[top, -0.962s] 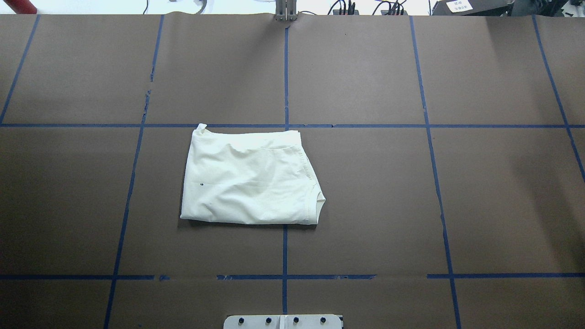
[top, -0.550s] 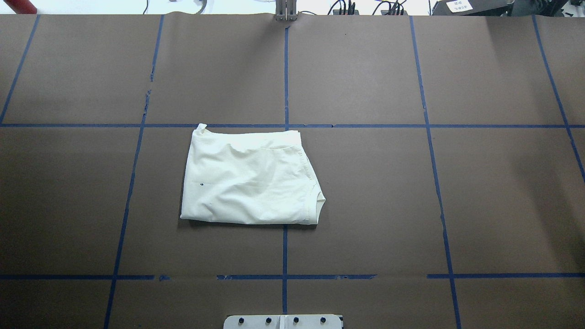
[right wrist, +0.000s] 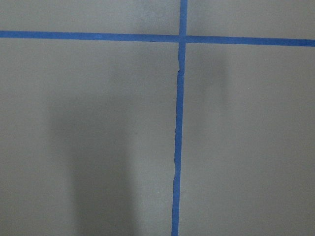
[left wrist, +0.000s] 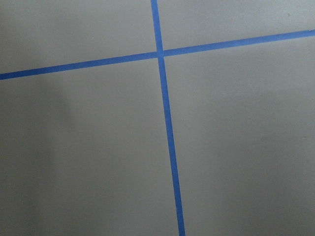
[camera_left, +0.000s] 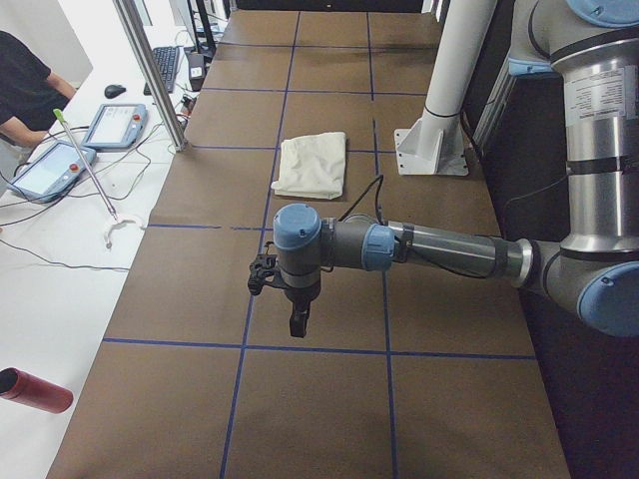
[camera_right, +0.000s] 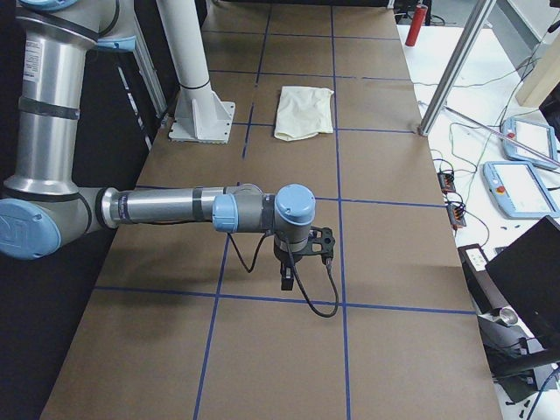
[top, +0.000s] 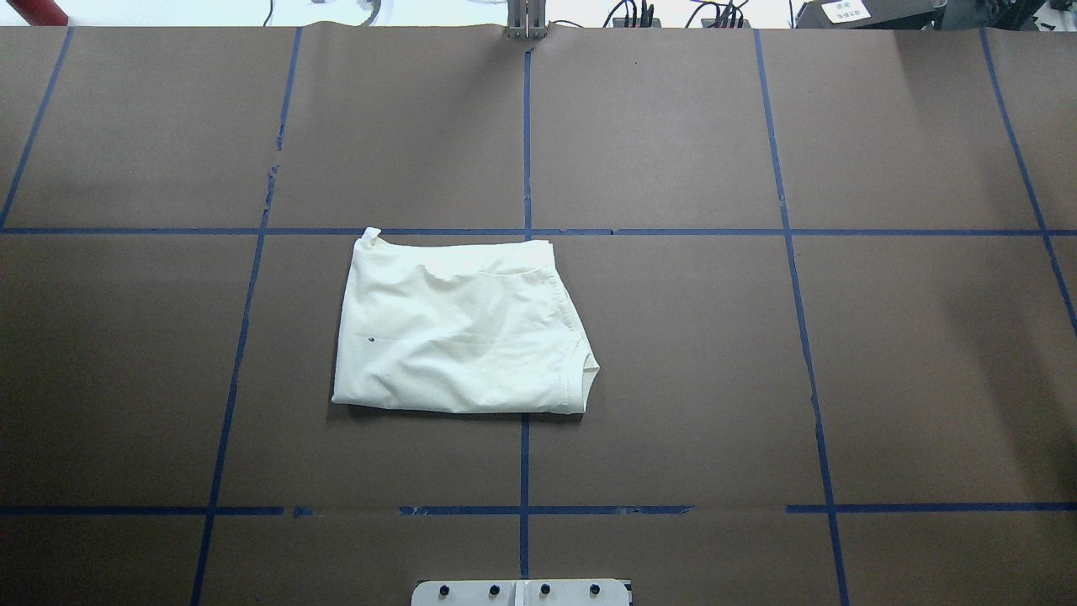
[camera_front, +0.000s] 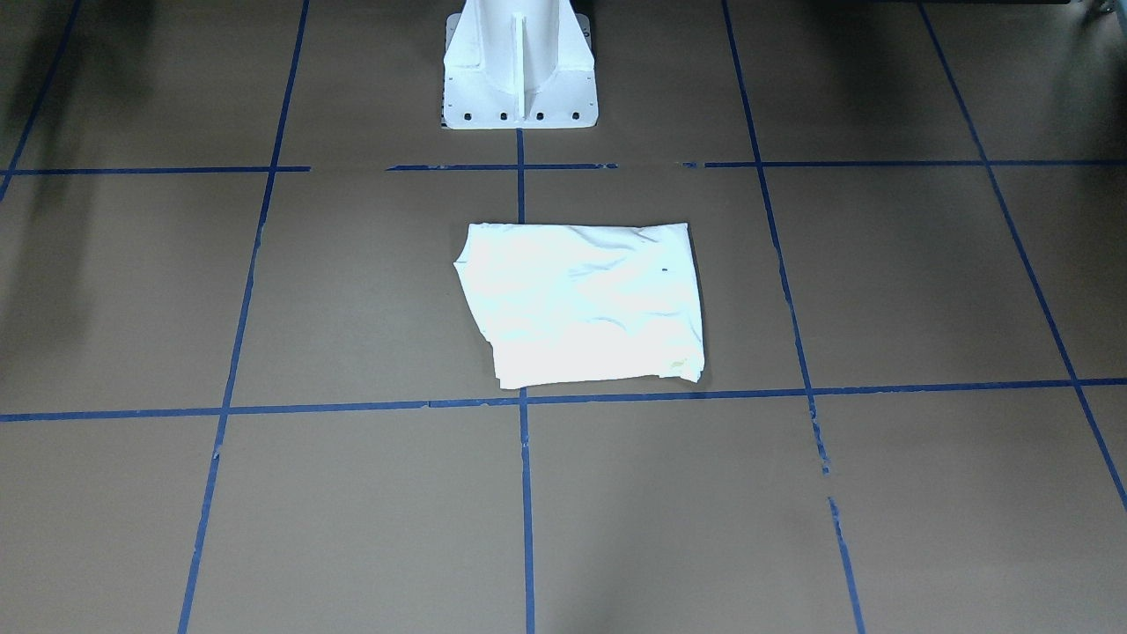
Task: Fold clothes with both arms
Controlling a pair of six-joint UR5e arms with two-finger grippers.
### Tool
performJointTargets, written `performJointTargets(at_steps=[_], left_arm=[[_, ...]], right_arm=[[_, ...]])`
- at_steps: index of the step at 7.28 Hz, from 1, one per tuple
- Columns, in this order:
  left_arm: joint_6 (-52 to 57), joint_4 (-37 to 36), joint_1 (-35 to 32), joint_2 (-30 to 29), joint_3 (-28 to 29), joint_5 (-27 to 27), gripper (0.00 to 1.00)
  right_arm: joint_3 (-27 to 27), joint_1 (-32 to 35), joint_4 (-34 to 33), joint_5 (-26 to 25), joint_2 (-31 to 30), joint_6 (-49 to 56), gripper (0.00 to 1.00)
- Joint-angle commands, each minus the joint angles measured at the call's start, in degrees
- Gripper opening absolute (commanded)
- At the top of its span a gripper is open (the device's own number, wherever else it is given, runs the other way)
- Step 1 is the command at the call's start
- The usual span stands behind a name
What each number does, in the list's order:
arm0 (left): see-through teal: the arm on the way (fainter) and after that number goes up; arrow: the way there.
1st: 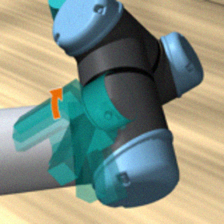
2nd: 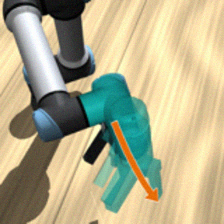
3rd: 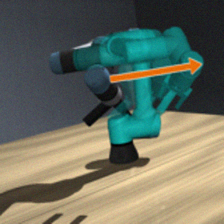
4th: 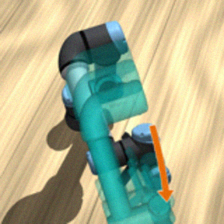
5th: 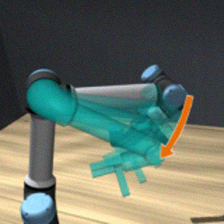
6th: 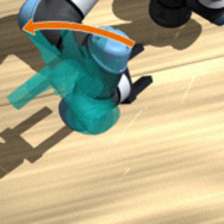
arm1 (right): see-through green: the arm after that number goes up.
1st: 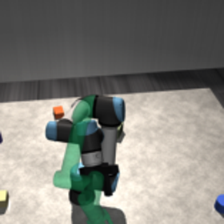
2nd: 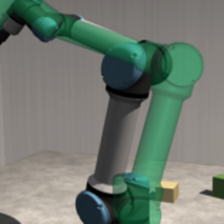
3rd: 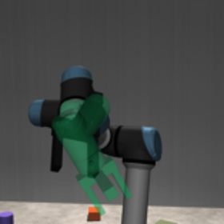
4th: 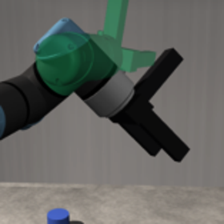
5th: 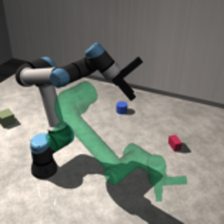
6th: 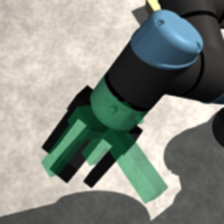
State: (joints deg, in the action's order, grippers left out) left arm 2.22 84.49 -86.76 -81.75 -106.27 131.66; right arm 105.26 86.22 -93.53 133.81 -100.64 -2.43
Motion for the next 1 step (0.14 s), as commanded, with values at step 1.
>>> performJointTargets(at_steps=[1], left_arm=[[0.07,-0.20,-0.08,-0.42,-0.59,-0.09,1.00]], right_arm=[[0.03,0.00,0.01,-0.04,0.00,-0.04,1.00]])
